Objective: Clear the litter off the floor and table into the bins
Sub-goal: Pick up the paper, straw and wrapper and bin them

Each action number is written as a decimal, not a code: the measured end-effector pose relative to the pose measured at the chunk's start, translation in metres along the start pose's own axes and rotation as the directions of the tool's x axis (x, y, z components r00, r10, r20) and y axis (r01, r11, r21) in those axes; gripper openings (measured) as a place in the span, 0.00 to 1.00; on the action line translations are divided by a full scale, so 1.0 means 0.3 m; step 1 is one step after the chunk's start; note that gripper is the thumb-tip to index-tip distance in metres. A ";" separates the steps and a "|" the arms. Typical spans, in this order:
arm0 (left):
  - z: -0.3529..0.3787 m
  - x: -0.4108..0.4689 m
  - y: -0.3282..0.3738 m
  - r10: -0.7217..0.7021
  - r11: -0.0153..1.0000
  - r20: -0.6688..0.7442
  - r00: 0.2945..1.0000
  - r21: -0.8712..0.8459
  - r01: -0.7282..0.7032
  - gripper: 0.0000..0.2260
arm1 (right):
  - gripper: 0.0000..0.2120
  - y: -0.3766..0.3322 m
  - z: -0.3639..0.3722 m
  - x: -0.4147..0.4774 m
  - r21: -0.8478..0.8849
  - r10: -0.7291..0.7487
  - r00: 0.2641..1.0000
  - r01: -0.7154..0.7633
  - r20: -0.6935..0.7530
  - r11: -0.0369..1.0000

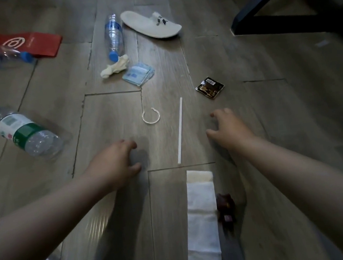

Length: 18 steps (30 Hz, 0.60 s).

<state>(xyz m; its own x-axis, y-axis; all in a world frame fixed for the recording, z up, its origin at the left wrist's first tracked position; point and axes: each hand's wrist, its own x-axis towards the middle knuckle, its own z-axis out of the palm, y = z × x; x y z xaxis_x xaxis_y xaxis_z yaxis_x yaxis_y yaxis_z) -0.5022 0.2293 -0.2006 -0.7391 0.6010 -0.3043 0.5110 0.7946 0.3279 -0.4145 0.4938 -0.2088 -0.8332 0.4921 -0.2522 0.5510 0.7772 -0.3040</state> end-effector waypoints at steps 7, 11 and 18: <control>-0.020 0.150 0.026 0.094 0.995 -0.051 0.994 -0.027 -0.095 0.22 | 0.27 -0.016 -0.009 0.248 -0.052 -0.012 0.995 0.007 -0.098 0.999; -0.014 0.214 0.056 0.111 0.994 -0.063 0.992 0.014 -0.110 0.21 | 0.28 -0.005 0.004 0.301 -0.059 -0.038 0.998 0.035 -0.055 0.998; 0.003 0.256 0.095 0.135 0.988 0.020 0.991 0.070 -0.136 0.23 | 0.31 0.045 0.068 0.248 -0.078 -0.044 0.999 0.042 -0.019 0.996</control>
<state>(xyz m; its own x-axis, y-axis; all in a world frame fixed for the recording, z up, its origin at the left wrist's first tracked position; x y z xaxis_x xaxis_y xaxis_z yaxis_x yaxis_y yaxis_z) -0.5439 0.2982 -0.2154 -0.6548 0.7040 -0.2751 0.6360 0.7098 0.3028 -0.4683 0.5328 -0.2505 -0.8572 0.4649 -0.2214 0.5101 0.8255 -0.2415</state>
